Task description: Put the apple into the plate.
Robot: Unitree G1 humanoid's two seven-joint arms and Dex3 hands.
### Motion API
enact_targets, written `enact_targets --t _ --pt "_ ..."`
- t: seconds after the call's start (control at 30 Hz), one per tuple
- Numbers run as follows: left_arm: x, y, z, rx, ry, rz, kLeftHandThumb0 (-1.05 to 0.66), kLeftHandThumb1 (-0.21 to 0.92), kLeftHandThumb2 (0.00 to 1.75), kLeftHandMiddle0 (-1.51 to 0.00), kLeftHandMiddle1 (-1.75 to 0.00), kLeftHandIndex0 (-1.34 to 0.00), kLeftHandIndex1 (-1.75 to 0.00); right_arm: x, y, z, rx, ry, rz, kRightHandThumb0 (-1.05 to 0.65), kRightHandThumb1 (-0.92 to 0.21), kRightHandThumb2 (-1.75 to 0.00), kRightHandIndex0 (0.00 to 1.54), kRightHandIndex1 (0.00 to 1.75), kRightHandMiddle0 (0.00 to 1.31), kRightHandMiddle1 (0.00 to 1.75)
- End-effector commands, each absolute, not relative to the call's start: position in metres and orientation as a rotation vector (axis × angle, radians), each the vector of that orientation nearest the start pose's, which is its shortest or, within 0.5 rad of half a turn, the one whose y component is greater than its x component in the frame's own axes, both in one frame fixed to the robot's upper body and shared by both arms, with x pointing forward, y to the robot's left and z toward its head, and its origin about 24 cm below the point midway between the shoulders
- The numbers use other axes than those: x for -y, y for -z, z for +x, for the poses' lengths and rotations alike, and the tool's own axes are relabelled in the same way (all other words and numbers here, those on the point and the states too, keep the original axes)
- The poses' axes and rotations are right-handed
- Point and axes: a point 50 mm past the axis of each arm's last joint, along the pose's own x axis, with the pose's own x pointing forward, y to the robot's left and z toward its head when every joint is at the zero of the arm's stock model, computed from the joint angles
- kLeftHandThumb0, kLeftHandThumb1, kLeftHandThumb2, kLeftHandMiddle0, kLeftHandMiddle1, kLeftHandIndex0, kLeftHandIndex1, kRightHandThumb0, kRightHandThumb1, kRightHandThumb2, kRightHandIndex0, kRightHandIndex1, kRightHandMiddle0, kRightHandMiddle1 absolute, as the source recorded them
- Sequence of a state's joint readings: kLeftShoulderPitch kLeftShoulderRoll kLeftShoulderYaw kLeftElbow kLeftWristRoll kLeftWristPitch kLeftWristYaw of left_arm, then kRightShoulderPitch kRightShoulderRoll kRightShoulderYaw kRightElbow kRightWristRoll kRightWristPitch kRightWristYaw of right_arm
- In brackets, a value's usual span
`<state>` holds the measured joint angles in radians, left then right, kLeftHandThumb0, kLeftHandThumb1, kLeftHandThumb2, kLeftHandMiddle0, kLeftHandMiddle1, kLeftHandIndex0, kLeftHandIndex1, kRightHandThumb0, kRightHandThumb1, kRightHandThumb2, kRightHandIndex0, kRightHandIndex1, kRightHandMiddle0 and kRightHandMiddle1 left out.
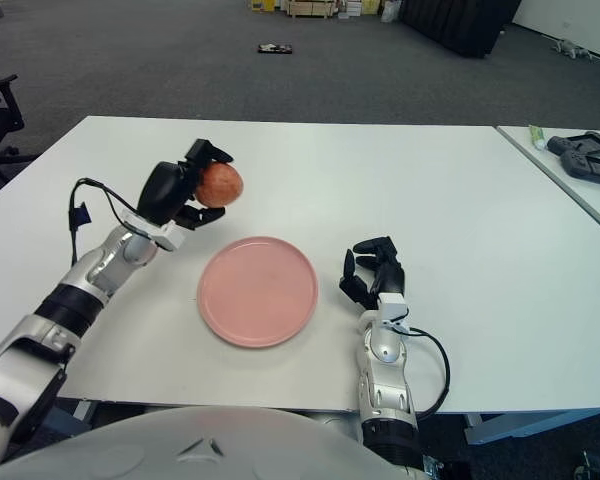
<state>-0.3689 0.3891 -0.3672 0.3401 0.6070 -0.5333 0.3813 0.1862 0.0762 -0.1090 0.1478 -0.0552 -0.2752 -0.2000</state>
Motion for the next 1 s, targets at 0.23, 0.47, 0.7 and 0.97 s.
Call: enact_targets --t 0.23,0.47,0.7,0.97 --pt "-0.100 -0.097 0.269 0.805 0.464 0.794 -0.50 0.24 1.41 -1.27 -1.75 -0.67 -1.75 0.181 0.017 0.199 -0.092 0.349 -0.011 -0.40 -0.62 -0.94 0.45 1.75 0.38 1.75" --pt "-0.089 -0.082 0.255 0.797 0.649 0.824 -0.49 0.25 1.39 -1.25 -1.75 -0.66 -1.75 0.181 0.017 0.199 -0.091 0.348 -0.019 -0.40 -0.61 -0.94 0.47 1.75 0.38 1.75" --pt "-0.073 -0.049 0.242 0.708 0.900 0.923 -0.49 0.27 1.38 -1.23 -1.75 -0.65 -1.75 0.181 0.018 0.200 -0.096 0.344 -0.009 -0.40 -0.61 -0.95 0.46 1.75 0.39 1.75" --pt "-0.067 -0.037 0.243 0.724 1.070 1.102 -0.48 0.30 1.34 -1.23 -1.75 -0.62 -1.75 0.181 0.017 0.200 -0.097 0.344 0.001 -0.40 -0.62 -0.94 0.47 1.73 0.38 1.75"
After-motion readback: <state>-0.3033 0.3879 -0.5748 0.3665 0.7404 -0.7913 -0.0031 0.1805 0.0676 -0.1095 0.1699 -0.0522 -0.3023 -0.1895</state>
